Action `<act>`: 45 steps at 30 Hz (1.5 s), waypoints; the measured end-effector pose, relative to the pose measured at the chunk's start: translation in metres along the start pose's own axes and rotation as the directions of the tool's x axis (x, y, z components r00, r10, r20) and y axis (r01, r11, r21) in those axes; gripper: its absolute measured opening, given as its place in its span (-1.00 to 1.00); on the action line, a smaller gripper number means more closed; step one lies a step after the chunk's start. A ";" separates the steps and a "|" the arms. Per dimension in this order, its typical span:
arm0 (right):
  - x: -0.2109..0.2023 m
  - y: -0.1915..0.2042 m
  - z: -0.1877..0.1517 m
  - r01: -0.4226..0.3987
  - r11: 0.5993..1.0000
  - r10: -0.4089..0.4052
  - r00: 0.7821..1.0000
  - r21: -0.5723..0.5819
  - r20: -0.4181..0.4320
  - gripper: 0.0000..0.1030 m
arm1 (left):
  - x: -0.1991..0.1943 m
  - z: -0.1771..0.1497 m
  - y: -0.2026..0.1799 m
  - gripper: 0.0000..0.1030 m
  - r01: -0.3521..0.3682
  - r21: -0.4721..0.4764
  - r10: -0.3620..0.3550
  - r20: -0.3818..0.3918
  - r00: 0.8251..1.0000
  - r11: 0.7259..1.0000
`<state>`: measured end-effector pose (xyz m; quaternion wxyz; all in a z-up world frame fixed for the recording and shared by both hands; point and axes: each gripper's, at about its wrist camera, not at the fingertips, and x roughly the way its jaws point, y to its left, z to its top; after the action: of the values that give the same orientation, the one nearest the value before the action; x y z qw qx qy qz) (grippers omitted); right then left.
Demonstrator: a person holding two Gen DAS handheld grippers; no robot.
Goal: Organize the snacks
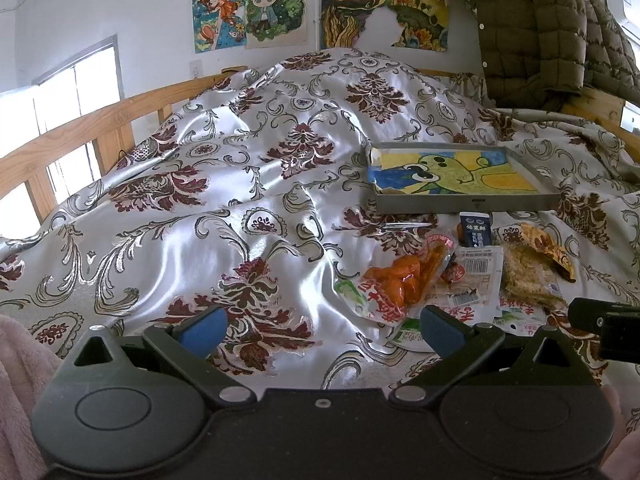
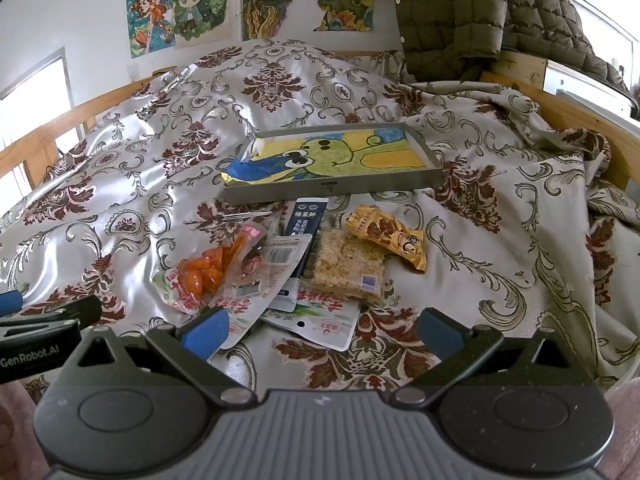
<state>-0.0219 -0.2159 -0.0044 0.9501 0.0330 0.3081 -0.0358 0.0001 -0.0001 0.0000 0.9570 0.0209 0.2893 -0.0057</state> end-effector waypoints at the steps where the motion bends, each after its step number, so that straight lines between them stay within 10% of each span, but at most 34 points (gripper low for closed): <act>1: 0.000 0.000 0.000 0.000 1.000 0.000 1.000 0.000 0.000 1.00 | 0.000 0.000 0.000 0.99 0.000 0.000 0.000 -0.001 1.000 1.000; 45: -0.009 -0.005 0.003 -0.012 0.999 0.010 0.999 0.052 0.035 1.00 | 0.005 -0.014 0.003 0.99 0.025 0.014 -0.024 -0.014 1.000 1.000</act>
<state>-0.0274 -0.2212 0.0030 0.9542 0.0591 0.2905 -0.0392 -0.0032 0.0034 -0.0146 0.9547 0.0244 0.2961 -0.0194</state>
